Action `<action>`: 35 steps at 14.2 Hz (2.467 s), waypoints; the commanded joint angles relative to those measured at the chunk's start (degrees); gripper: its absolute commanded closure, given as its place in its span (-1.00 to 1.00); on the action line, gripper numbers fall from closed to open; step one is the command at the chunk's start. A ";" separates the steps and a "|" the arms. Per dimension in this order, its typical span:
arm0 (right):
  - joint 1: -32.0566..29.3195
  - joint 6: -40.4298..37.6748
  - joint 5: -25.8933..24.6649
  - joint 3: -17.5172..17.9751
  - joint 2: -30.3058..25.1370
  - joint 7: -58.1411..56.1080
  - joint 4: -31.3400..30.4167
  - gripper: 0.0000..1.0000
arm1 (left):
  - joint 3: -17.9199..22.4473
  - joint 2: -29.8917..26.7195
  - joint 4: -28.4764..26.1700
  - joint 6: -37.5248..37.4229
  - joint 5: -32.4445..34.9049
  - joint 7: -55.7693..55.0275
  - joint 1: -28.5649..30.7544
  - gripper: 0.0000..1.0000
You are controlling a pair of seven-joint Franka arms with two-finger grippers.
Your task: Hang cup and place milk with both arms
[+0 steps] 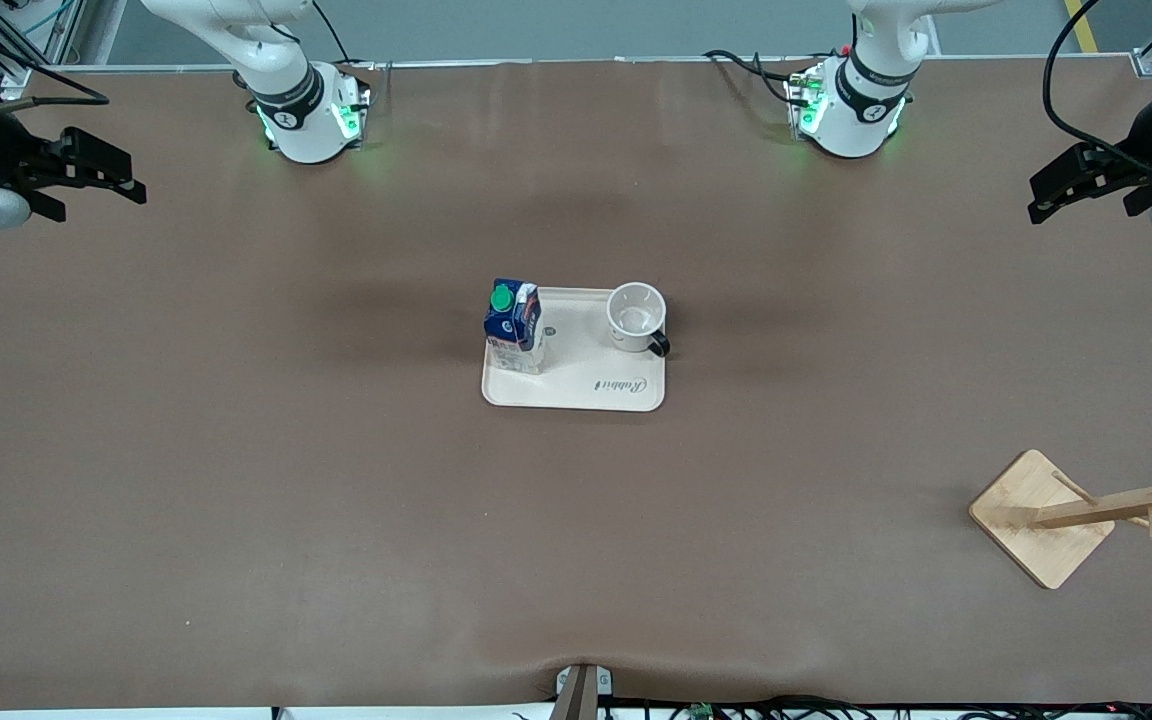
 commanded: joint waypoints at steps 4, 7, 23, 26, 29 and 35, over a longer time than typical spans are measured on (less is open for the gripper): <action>-0.95 -0.32 1.39 0.63 -0.44 0.12 0.11 -1.00 | -0.23 -0.17 1.33 -1.09 0.32 1.12 0.41 -1.00; -1.04 -0.14 1.39 0.63 -0.36 0.12 0.11 -1.00 | -0.14 1.24 3.08 -1.01 1.02 0.86 -0.03 -1.00; -1.21 -0.23 1.39 0.63 -0.01 0.03 0.11 -1.00 | -6.28 1.42 -4.38 0.84 -4.78 -16.08 0.06 -1.00; -1.21 -0.23 1.39 0.63 -0.01 0.03 0.11 -1.00 | -9.01 1.33 -6.48 3.11 -4.87 -19.43 0.14 -1.00; -1.21 -0.23 1.39 0.63 -0.01 0.03 0.11 -1.00 | -12.09 1.59 -7.10 3.65 -4.78 -25.32 0.14 -1.00; -1.21 -0.23 1.39 0.63 -0.01 0.03 0.11 -1.00 | -18.23 1.42 -12.19 10.23 -4.96 -34.01 0.14 -1.00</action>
